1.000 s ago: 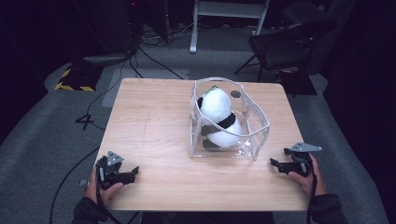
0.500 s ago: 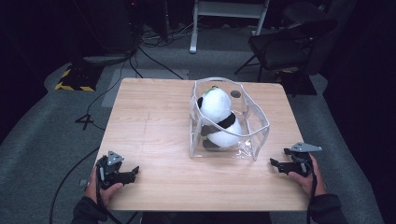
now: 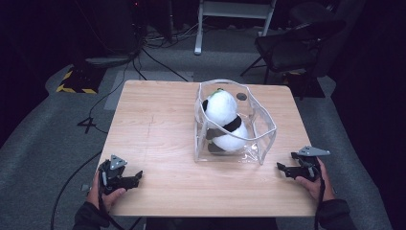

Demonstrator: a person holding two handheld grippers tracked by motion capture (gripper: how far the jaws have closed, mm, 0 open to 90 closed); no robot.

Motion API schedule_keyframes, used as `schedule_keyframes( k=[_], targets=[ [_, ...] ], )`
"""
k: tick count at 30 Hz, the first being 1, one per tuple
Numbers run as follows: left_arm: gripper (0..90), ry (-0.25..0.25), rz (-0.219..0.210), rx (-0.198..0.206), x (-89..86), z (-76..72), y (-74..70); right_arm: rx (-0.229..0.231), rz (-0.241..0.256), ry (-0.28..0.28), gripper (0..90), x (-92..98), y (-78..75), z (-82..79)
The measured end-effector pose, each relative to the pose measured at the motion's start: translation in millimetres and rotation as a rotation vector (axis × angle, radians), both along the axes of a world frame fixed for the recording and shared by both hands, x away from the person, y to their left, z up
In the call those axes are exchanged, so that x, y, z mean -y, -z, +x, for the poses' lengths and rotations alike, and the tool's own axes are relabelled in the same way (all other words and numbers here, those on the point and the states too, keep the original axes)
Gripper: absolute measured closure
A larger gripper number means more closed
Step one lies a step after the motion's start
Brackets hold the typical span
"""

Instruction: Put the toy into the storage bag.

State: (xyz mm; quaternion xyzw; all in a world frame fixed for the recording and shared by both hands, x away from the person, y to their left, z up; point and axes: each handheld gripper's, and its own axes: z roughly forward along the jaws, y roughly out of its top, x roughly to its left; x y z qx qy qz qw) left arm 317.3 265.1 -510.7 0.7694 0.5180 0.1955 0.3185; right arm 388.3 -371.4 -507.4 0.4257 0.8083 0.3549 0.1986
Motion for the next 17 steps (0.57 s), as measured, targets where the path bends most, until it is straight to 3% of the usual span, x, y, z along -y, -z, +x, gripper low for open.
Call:
schedule_keyframes(
  k=[17],
  targets=[
    [13.5, -0.002, -0.001, 0.0, 0.5, 0.7, 0.1, 0.0, 0.0, -0.004, 15.7, -0.1, 0.0, -0.1]
  ],
)
